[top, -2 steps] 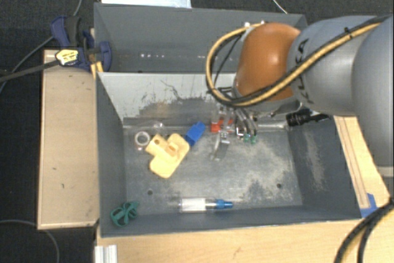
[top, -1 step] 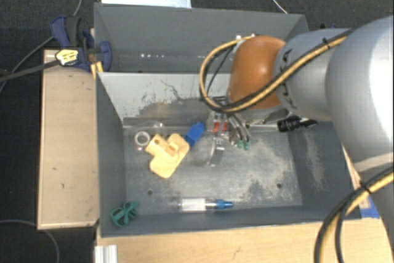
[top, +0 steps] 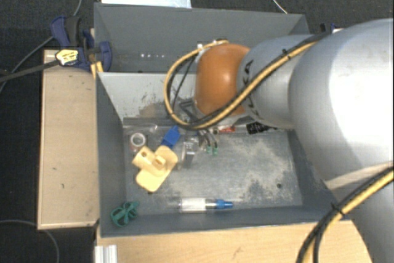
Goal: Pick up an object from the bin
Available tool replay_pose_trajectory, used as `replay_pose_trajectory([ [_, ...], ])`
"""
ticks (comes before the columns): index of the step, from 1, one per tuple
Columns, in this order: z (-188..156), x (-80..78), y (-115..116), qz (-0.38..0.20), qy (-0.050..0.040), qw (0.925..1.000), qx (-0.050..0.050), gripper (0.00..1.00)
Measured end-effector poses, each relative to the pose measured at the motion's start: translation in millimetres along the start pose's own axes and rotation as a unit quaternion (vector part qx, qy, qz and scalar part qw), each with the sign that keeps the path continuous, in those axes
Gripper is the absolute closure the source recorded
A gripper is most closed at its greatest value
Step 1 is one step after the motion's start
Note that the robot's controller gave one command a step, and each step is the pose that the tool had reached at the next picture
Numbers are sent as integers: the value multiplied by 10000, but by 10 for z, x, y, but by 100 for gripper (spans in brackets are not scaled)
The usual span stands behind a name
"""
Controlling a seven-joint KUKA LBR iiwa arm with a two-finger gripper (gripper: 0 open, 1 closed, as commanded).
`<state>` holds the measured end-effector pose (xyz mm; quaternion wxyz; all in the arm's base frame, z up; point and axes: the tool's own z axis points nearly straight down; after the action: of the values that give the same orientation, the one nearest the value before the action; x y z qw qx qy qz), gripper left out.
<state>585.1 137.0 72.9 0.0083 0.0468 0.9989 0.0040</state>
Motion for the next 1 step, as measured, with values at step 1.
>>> replay_pose_trajectory([
  [1, 22, 19, -302, 135, 115, 9998, 38, 0],
])
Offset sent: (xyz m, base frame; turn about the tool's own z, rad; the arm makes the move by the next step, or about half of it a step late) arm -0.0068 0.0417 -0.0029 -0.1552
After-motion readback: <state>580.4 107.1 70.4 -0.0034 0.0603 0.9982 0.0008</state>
